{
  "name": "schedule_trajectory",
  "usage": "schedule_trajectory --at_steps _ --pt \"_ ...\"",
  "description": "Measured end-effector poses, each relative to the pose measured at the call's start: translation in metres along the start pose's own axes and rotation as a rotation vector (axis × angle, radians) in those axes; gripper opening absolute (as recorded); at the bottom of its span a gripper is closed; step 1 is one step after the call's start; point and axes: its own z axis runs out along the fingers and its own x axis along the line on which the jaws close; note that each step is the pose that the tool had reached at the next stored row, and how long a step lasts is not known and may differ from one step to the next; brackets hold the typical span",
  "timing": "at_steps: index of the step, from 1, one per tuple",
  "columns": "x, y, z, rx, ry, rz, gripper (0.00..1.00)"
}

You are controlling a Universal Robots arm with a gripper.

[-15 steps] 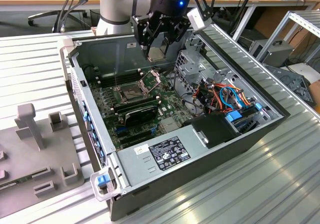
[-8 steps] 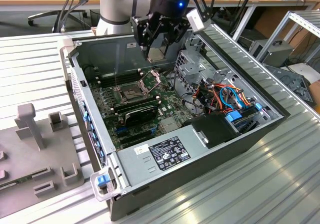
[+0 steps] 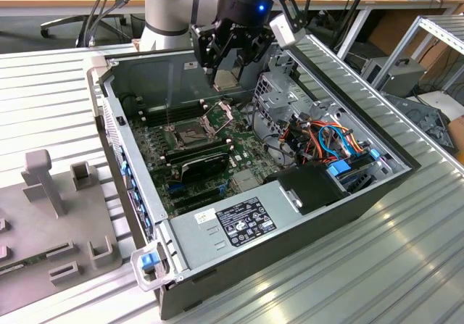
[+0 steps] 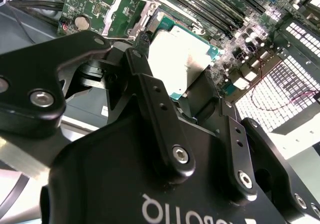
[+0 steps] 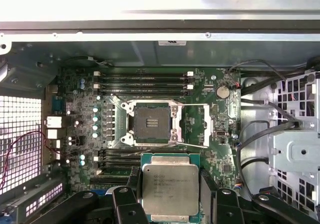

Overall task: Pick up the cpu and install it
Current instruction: 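Pick up the cpu and move it towards the insertion slot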

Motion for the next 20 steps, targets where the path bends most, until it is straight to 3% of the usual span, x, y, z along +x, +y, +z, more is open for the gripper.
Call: schedule_trajectory --at_steps 20 --pt "-0.0003 0.0018 0.0057 0.0001 0.0001 0.0 0.55"
